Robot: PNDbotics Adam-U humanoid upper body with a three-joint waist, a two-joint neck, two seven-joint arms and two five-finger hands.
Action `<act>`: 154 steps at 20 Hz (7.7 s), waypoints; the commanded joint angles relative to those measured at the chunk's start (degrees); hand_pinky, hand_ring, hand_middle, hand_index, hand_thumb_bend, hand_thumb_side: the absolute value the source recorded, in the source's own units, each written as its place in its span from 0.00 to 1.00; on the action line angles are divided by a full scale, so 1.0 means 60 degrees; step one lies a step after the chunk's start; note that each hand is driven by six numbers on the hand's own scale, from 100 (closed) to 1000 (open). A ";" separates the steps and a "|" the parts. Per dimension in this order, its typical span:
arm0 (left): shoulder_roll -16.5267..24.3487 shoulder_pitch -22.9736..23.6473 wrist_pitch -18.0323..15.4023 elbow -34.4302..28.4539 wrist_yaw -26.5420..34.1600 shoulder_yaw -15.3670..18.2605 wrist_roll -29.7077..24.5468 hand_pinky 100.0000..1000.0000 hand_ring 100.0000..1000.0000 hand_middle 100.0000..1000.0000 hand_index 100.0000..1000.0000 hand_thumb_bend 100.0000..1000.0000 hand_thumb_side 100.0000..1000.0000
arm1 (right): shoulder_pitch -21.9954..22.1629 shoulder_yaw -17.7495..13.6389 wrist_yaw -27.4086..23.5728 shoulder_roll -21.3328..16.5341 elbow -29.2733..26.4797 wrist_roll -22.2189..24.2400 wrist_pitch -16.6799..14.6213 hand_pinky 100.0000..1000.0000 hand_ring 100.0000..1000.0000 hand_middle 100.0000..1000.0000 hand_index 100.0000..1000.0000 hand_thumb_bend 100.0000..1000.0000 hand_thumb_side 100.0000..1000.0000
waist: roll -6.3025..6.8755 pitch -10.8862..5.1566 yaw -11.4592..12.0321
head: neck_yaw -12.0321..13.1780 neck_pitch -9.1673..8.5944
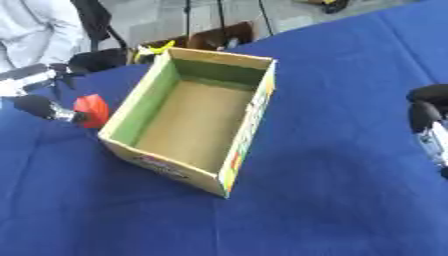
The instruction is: Pick up objects on the table and place them in the box.
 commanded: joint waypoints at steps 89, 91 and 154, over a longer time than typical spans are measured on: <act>-0.3361 -0.1399 0.1501 -0.4159 -0.2283 -0.1289 0.1603 0.04 0.37 0.41 0.58 0.00 0.54 | 0.0444 0.0081 -0.0201 0.0658 -0.0669 -0.0214 0.0403 0.82 0.77 0.47 0.68 0.08 0.42 | -0.0205 -0.1000 0.0073 | 0.0105 0.0296; -0.3609 -0.1340 0.1489 -0.4038 -0.2704 -0.1374 0.1578 0.04 0.37 0.41 0.57 0.00 0.53 | 0.0433 0.0089 -0.0210 0.0688 -0.0671 -0.0221 0.0403 0.82 0.77 0.47 0.68 0.08 0.42 | -0.0206 -0.0990 0.0053 | 0.0110 0.0281; -0.2599 0.1533 0.3657 -0.9169 0.5936 0.0308 0.5899 0.35 0.62 0.71 0.93 0.60 0.89 | 0.0627 -0.0100 -0.0202 0.1067 -0.0672 -0.0764 0.0362 0.81 0.77 0.47 0.67 0.06 0.43 | -0.0736 -0.1217 0.1138 | -0.0978 0.0731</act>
